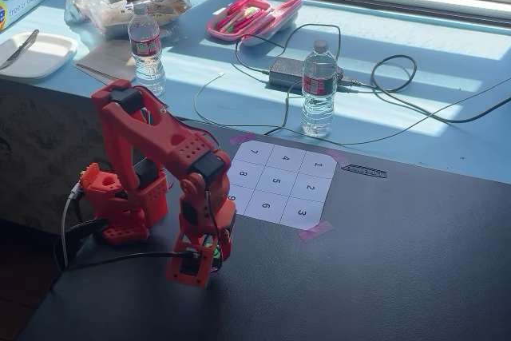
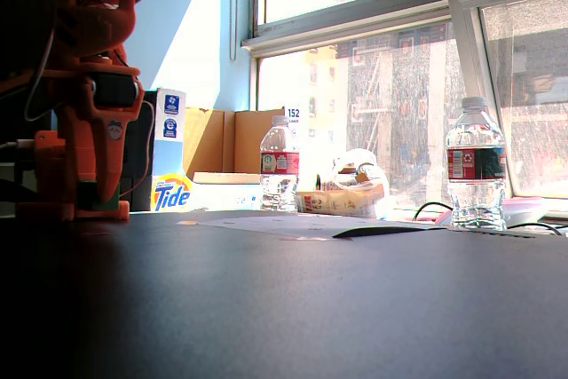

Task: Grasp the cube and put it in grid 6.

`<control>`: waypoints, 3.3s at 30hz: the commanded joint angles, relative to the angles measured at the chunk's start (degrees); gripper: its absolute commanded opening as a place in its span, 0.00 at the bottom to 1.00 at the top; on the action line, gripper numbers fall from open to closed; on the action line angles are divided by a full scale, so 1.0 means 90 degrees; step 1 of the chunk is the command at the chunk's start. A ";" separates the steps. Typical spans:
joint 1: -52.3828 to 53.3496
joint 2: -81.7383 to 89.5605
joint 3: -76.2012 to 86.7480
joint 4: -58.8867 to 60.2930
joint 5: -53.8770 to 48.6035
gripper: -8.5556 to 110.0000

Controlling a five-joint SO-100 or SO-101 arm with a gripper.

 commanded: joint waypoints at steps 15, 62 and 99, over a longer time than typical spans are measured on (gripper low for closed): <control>-0.3125 -0.1104 -0.3438 0.1787 0.1689 0.07; -0.5234 -0.3691 -0.3662 0.0664 0.2354 0.16; -0.1396 0.0713 -0.3154 0.1143 0.0439 0.07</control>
